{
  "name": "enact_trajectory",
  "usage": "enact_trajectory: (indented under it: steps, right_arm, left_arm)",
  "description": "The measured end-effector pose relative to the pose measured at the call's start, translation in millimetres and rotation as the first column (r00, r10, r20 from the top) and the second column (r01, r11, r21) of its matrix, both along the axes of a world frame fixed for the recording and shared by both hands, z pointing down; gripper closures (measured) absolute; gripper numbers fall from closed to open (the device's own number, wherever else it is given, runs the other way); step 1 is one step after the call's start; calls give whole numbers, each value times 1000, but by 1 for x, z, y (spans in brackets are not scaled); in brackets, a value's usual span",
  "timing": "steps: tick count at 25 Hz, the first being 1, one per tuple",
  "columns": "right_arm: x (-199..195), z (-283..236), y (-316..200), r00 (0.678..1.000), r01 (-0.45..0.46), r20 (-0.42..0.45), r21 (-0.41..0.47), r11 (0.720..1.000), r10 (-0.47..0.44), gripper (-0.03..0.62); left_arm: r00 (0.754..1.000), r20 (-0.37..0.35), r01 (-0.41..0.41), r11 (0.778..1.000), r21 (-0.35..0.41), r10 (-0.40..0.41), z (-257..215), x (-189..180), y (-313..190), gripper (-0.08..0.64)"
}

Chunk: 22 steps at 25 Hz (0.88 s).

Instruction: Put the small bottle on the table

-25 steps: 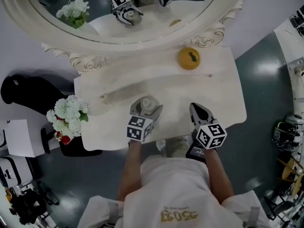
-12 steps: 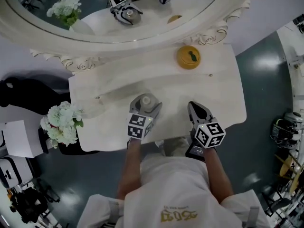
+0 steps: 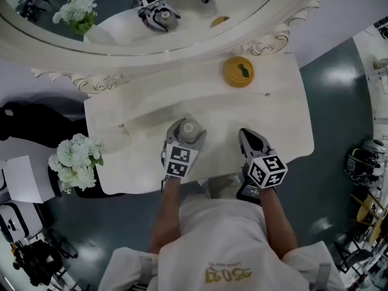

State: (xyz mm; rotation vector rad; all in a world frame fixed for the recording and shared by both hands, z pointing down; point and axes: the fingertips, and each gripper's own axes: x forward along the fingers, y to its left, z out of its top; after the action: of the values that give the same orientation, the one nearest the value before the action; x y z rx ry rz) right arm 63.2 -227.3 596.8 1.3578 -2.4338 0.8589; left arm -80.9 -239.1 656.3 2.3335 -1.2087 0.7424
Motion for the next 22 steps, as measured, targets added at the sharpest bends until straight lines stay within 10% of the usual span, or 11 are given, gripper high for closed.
enact_trajectory:
  steps: [22]
  right_arm:
    - [1,-7,8,1000,3,9,17,1000,-3,580]
  left_arm:
    - [993,117,-23,1000,21,20,11,0,8,213]
